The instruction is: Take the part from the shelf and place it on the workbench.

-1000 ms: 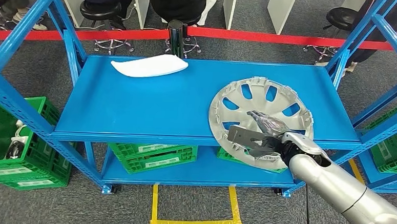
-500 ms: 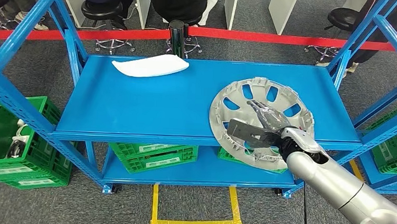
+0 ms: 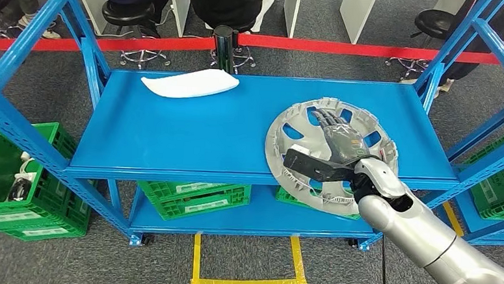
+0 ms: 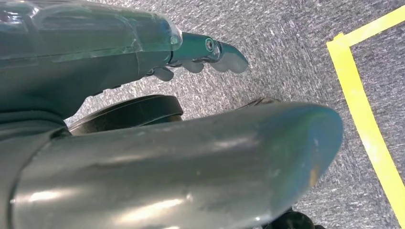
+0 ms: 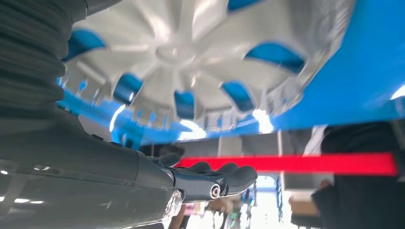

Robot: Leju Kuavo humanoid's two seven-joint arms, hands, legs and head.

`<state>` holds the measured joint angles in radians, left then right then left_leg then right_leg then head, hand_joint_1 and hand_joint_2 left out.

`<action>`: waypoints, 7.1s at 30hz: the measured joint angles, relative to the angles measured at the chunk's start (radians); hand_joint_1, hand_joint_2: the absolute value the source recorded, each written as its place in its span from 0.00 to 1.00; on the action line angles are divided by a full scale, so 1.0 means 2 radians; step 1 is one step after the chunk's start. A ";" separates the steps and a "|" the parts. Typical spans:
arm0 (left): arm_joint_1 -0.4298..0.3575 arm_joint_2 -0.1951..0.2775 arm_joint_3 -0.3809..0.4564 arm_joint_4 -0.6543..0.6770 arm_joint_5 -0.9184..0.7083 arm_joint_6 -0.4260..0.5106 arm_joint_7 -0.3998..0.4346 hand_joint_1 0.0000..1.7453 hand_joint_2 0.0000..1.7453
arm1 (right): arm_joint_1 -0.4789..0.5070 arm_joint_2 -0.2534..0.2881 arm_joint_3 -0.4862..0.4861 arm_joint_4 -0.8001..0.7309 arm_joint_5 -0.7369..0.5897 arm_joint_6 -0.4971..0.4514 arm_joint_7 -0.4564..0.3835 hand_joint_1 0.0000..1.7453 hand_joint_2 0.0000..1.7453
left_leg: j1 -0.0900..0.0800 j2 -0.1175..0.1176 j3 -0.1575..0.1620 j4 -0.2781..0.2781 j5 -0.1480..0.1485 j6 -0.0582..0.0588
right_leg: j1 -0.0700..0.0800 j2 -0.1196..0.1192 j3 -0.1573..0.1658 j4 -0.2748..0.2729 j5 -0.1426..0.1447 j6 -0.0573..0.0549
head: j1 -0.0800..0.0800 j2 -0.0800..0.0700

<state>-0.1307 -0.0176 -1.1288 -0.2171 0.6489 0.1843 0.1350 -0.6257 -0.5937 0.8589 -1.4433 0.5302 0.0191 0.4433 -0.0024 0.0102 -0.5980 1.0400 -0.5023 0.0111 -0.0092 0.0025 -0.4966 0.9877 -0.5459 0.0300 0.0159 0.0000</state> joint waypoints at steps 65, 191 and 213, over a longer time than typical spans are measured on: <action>0.002 0.000 0.000 0.000 0.000 -0.007 0.016 0.00 0.00 | -0.062 0.021 0.076 0.070 -0.134 0.201 0.128 0.00 1.00 | 0.000 -0.004 0.000 0.000 0.000 0.000 | 0.000 -0.001 0.000 0.000 0.000 0.000 | 0.000 0.000; 0.003 0.009 0.000 0.000 0.010 -0.001 0.015 0.00 0.00 | 0.211 0.084 -0.235 -0.365 -0.321 -0.252 -0.310 1.00 1.00 | 0.000 -0.002 0.000 0.000 0.001 0.000 | 0.000 -0.002 0.000 0.000 -0.001 0.000 | 0.000 0.000; 0.002 0.023 -0.001 0.001 -0.011 0.018 -0.011 0.00 1.00 | 0.270 0.110 -0.218 -0.397 -0.379 -0.240 -0.384 1.00 1.00 | 0.000 -0.004 0.000 0.000 0.001 0.000 | 0.000 -0.002 0.000 0.000 -0.001 0.000 | 0.000 0.000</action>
<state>-0.1261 0.0287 -1.1299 -0.2156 0.6272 0.2196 0.1140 -0.0864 -0.3742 0.4232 -2.2379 -0.2281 -0.4617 -0.3242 -0.0017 0.0020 -0.5989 1.0396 -0.5010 0.0111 -0.0091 -0.0023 -0.4966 0.9871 -0.5474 0.0291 0.0153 0.0000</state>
